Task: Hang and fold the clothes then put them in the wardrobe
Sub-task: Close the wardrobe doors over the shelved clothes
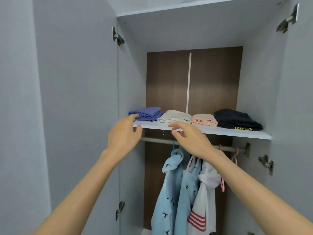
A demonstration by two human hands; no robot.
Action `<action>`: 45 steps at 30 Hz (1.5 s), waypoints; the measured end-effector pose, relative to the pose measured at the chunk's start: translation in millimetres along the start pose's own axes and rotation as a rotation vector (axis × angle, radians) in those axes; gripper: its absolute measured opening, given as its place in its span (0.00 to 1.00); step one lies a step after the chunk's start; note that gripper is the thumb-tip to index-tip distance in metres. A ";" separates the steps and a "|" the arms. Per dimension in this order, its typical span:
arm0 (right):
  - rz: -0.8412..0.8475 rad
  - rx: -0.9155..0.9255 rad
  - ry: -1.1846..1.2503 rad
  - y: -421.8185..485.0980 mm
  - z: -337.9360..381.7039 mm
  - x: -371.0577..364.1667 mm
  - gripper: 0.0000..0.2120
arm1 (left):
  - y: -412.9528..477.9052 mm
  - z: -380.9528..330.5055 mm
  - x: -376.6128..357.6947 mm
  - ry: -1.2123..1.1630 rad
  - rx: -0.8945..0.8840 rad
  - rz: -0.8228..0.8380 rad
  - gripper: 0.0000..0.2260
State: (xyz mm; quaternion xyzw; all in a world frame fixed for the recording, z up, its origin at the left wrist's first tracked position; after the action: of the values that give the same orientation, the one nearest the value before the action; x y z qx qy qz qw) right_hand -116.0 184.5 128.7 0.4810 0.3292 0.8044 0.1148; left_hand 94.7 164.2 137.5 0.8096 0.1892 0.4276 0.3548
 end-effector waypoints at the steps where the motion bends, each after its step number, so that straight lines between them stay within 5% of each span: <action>1: 0.006 0.001 0.003 -6.8 8.3 -1.1 0.13 | -9.6 2.0 10.3 0.003 0.003 -0.017 0.19; 15: 0.008 0.113 0.095 -36.9 161.4 -90.7 0.13 | -96.3 113.2 141.4 0.122 -0.214 -0.312 0.18; 27: 0.033 0.030 0.112 -38.6 253.9 -223.8 0.25 | -86.3 221.1 130.9 -0.345 0.089 0.196 0.27; 45: -0.072 -0.176 -0.036 -35.0 284.0 -277.6 0.36 | -83.0 228.8 120.8 -0.651 0.242 0.269 0.31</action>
State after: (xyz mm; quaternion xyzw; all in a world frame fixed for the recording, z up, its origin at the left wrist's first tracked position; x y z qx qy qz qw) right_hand 262.5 190.8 3.6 0.4715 0.2722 0.8167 0.1914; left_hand 351.6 199.6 56.3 0.9569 0.0075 0.1654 0.2388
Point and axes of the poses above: each hand's wrist, its own y-axis towards the middle knuckle, its own x-axis out of the back of the hand, z = x × y, the point moved 3 cm from there along y, towards the middle knuckle, and after that the axes turned 2 degrees about y, right-handed, at the moved point
